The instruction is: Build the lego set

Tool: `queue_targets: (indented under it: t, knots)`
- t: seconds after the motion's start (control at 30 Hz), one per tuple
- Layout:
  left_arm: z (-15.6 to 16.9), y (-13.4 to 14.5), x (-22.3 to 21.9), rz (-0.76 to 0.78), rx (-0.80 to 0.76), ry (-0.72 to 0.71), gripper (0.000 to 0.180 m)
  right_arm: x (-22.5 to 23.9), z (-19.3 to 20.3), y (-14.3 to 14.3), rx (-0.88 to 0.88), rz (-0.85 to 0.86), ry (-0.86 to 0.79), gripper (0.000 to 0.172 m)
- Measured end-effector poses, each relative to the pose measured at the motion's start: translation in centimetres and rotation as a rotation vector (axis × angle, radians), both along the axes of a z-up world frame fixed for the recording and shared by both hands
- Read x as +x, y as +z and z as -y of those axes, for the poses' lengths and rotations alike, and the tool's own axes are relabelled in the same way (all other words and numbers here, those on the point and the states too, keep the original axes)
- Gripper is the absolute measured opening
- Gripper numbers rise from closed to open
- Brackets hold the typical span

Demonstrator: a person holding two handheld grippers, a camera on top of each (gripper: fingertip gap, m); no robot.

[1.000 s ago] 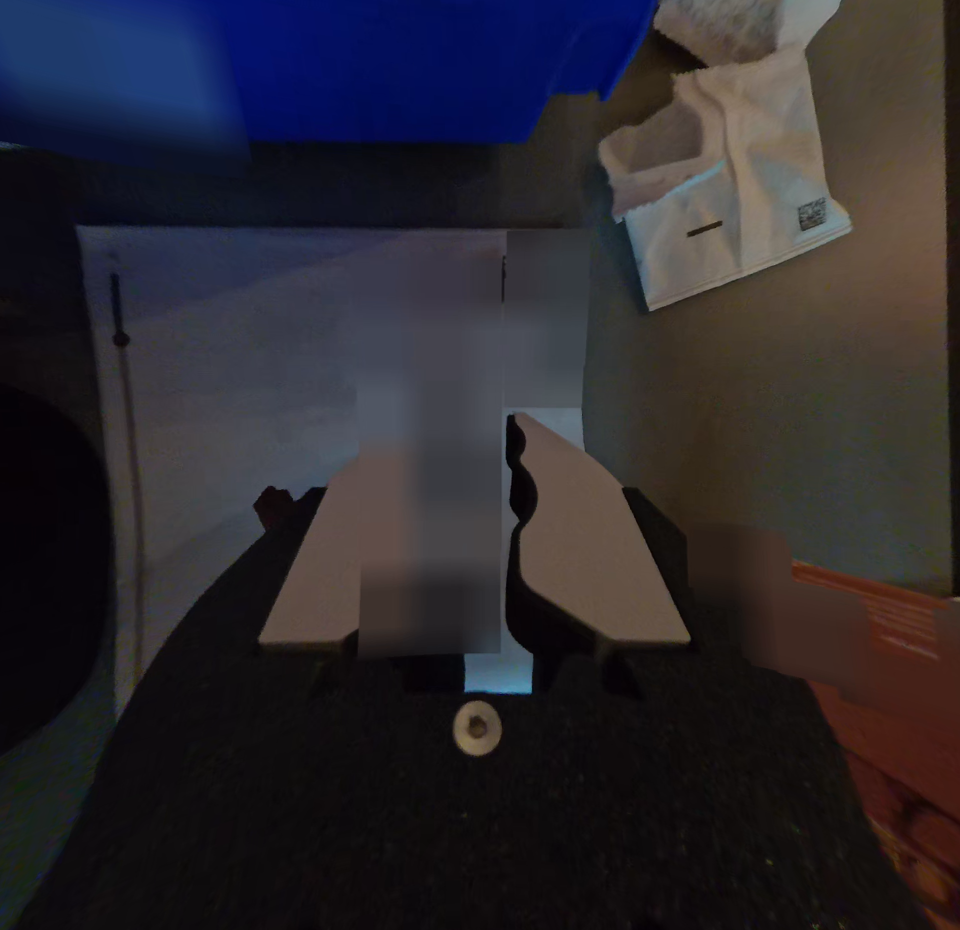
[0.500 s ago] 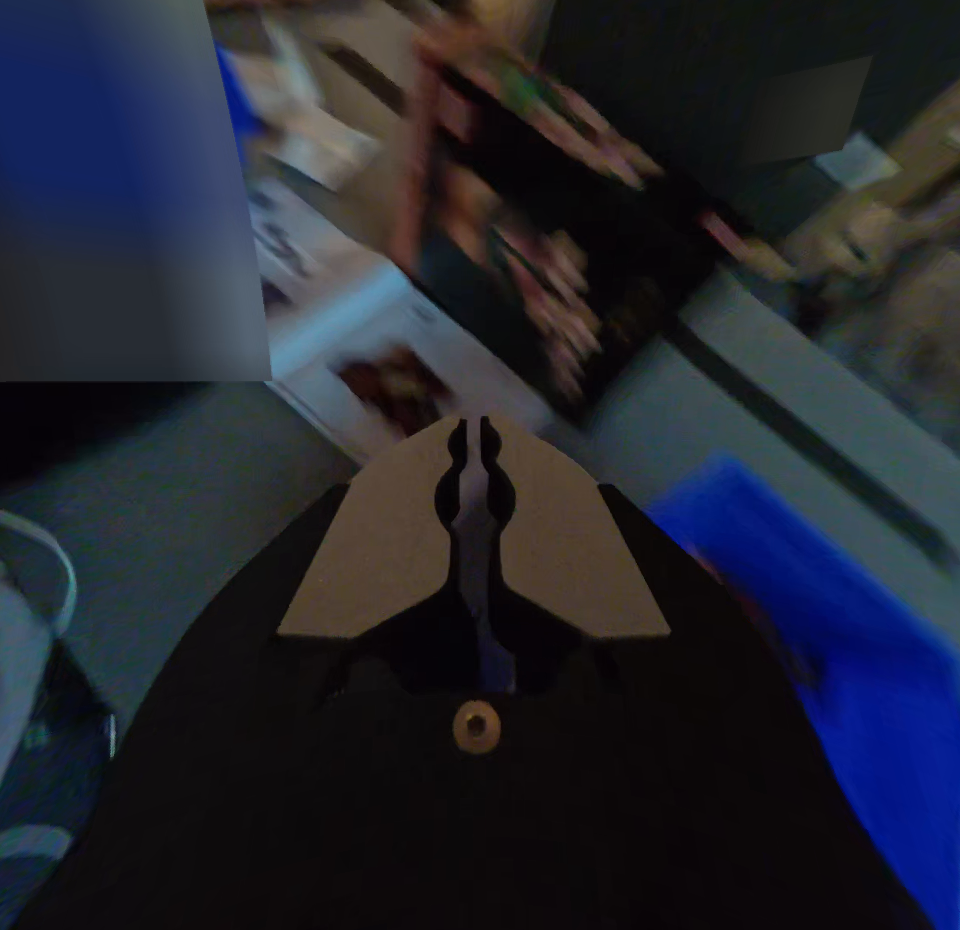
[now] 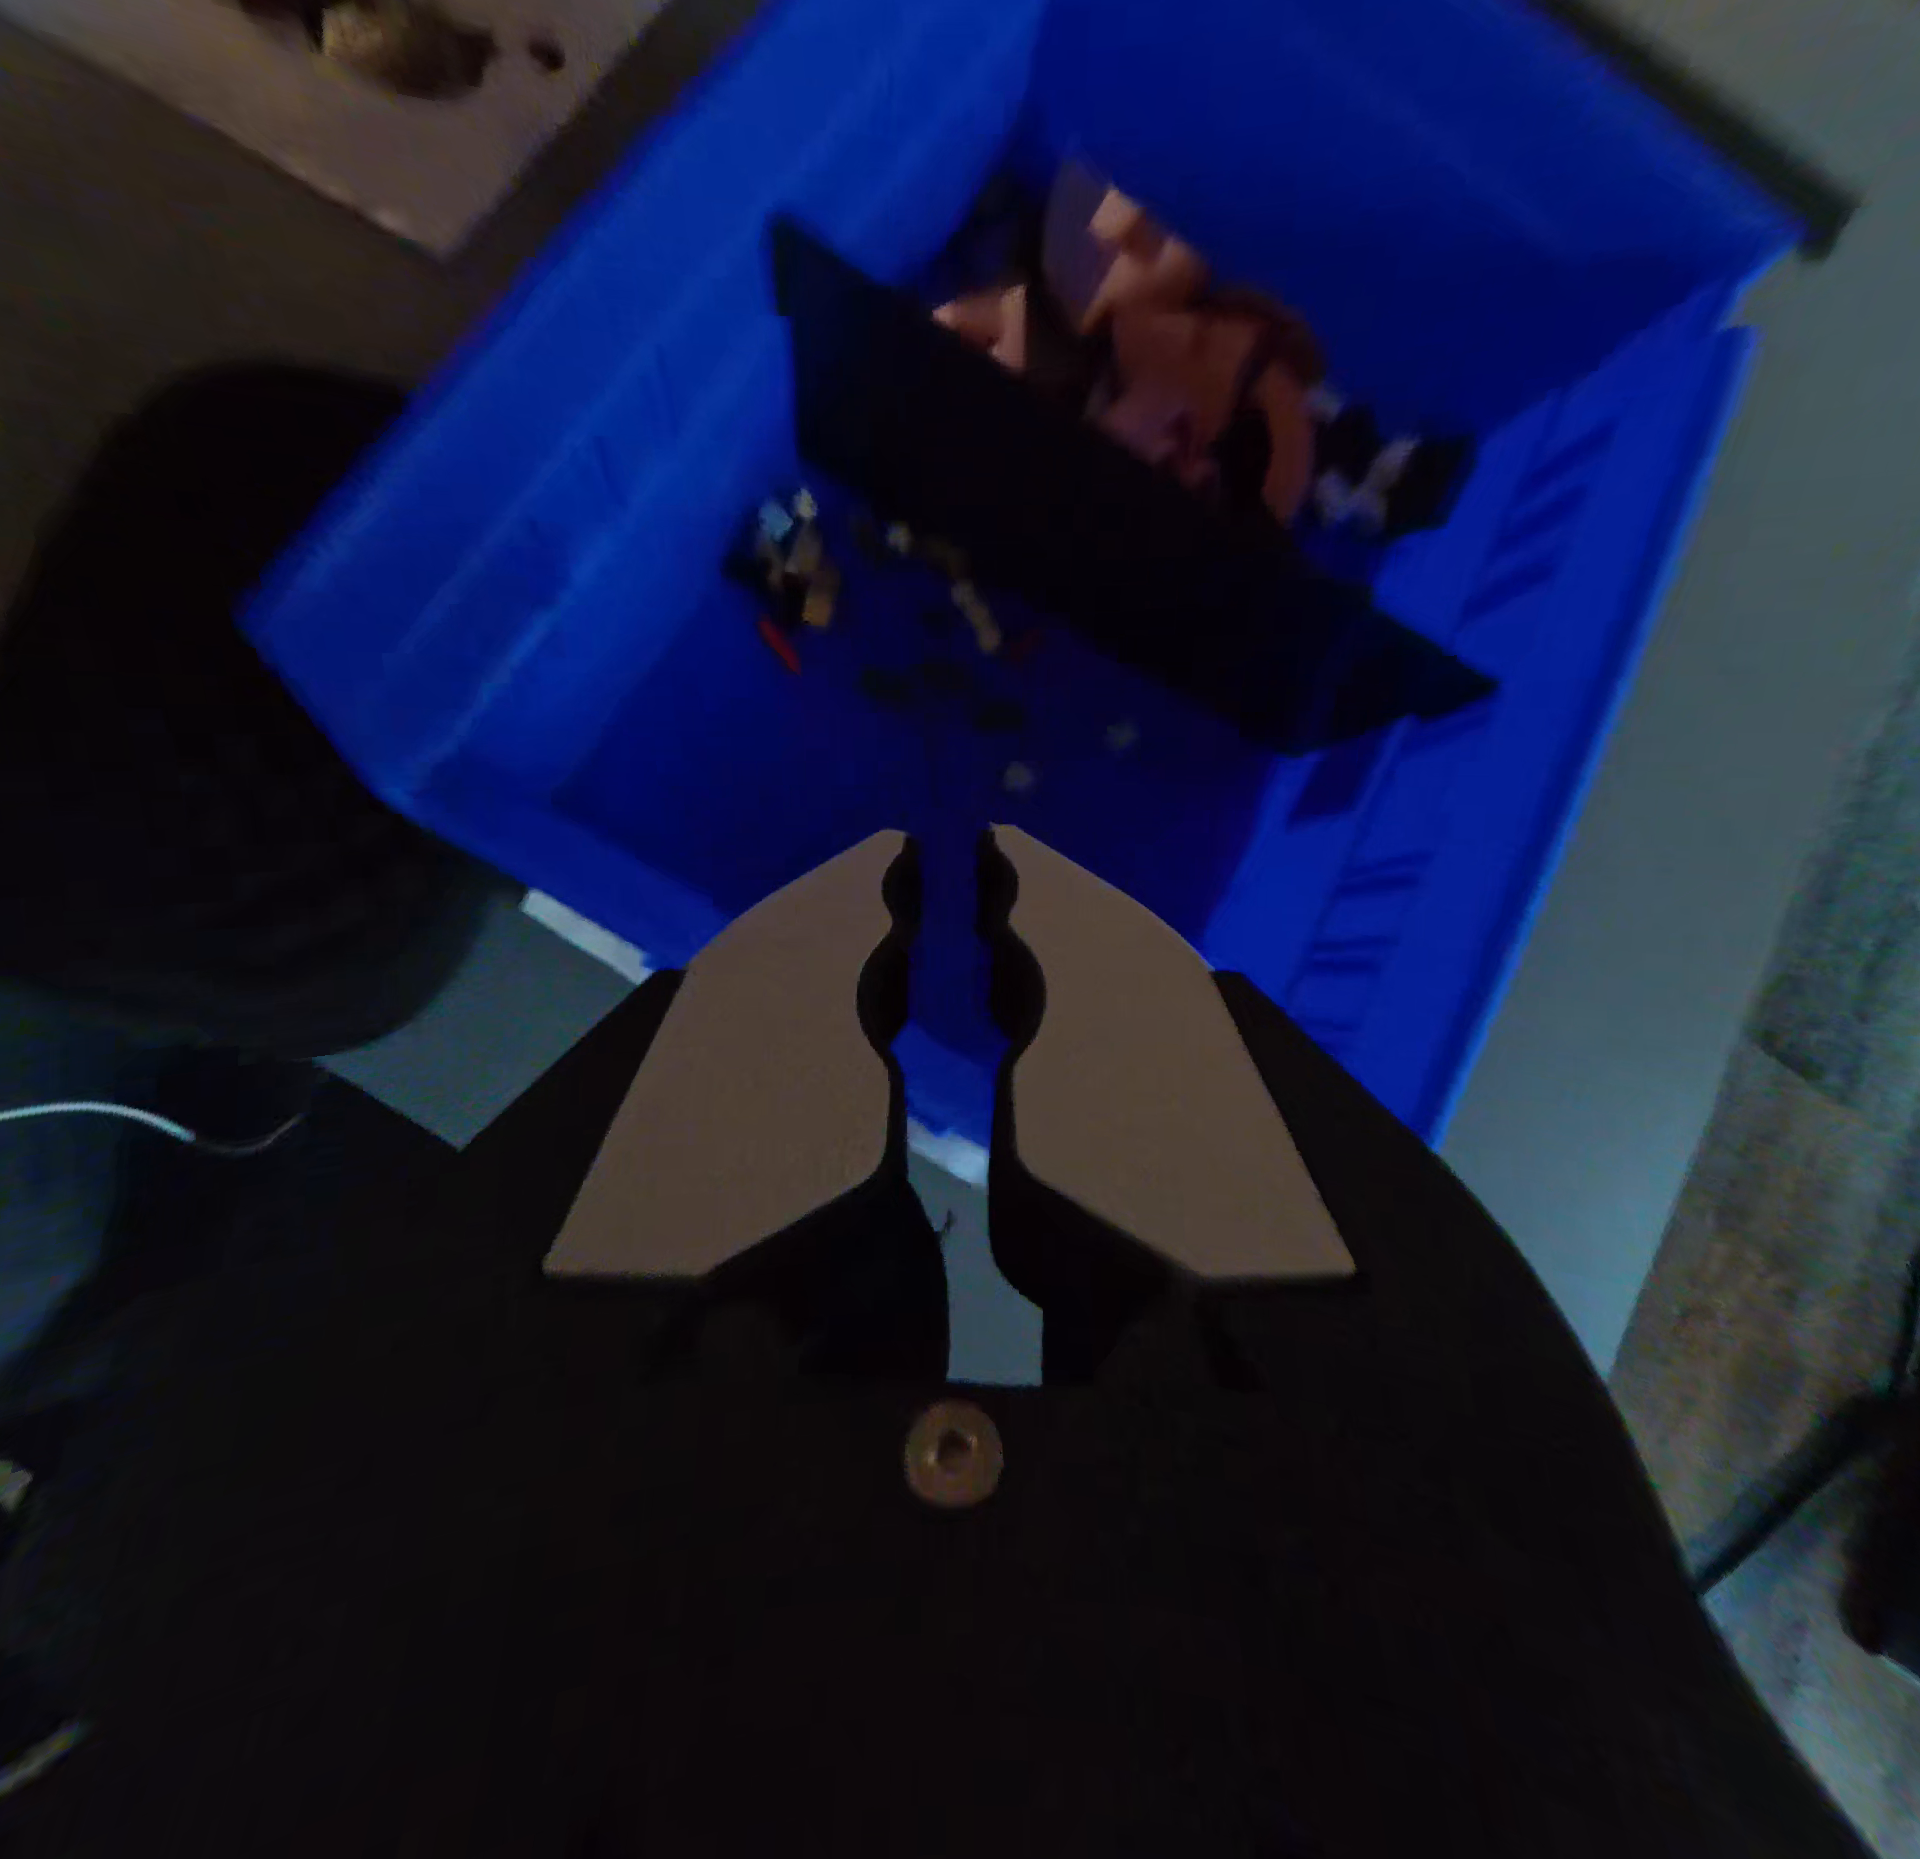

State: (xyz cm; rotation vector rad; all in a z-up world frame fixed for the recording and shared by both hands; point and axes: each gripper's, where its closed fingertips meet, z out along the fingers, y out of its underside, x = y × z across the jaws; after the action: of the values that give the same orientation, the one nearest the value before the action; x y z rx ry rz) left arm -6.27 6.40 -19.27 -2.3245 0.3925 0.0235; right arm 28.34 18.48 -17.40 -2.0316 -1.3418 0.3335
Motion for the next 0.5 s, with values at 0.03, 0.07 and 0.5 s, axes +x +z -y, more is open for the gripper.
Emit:
queue_targets:
  t: [0.03,0.07,0.5]
  knots:
    - [-0.4,0.0,0.3,-0.003,-0.01,0.003,0.033,-0.3,-0.4,-0.4,-0.019,-0.003,0.018,0.009]
    - [-0.7,-0.1,0.6,-0.006,-0.02,0.006,0.033,-1.0,-0.7,-0.7,-0.044,-0.016,0.043,0.01]
    - [-1.8,-1.8,-1.5,-0.076,-0.131,0.066,0.033,-8.7,-1.0,-5.8,-0.247,0.03,0.272,0.012]
